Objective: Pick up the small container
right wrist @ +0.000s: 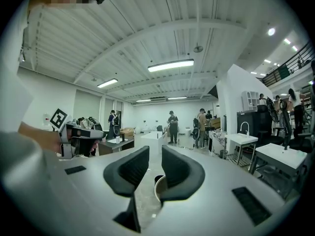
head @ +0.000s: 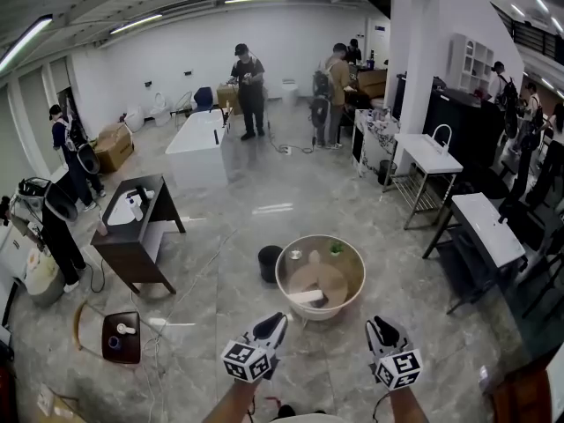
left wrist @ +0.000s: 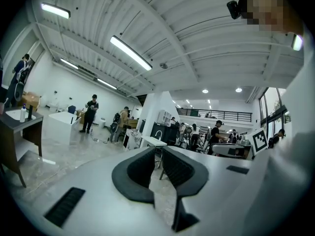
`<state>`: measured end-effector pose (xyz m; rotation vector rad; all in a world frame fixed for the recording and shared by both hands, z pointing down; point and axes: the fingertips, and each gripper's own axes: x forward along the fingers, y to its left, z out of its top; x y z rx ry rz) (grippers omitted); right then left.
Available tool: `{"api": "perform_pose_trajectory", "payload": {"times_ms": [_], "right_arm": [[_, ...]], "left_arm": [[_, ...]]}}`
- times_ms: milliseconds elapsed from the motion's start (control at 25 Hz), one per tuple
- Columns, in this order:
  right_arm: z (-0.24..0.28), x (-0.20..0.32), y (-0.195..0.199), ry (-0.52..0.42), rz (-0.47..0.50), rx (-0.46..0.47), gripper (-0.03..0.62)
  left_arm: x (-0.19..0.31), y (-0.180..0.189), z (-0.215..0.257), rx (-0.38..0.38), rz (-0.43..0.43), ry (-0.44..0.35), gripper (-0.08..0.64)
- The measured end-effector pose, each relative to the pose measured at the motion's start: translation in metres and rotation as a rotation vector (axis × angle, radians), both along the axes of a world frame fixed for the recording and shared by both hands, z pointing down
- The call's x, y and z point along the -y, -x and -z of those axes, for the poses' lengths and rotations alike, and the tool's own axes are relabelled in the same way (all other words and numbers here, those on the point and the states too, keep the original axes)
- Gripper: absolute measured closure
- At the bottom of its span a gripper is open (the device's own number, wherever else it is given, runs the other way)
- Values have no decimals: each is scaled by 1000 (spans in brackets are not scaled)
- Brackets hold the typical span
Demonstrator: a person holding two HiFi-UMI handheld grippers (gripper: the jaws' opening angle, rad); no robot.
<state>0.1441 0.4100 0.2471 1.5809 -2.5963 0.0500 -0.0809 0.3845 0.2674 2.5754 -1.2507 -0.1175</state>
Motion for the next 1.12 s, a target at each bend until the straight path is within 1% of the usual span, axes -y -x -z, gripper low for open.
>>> {"api": "perform_pose_trajectory", "payload": {"times_ms": [80, 240, 480, 680, 800, 920, 1120], "right_arm": [[-1, 0, 1, 3, 0, -2, 475], [-3, -1, 8, 7, -11, -4, 403], [-8, -1, 17, 18, -34, 2, 372], [-15, -2, 28, 28, -51, 8, 314], [-20, -3, 36, 36, -56, 3, 280], [-23, -4, 43, 41, -60, -1, 264], [-27, -11, 50, 49, -73, -2, 237]], "left_arm": [[0, -1, 1, -1, -12, -7, 475], [1, 1, 2, -8, -35, -8, 377], [2, 12, -2, -5, -58, -2, 271], [0, 19, -10, -9, -90, 10, 179], [-1, 24, -16, -5, -103, 21, 153], [1, 28, -22, -2, -110, 32, 147], [0, 34, -25, 0, -111, 37, 100]]}}
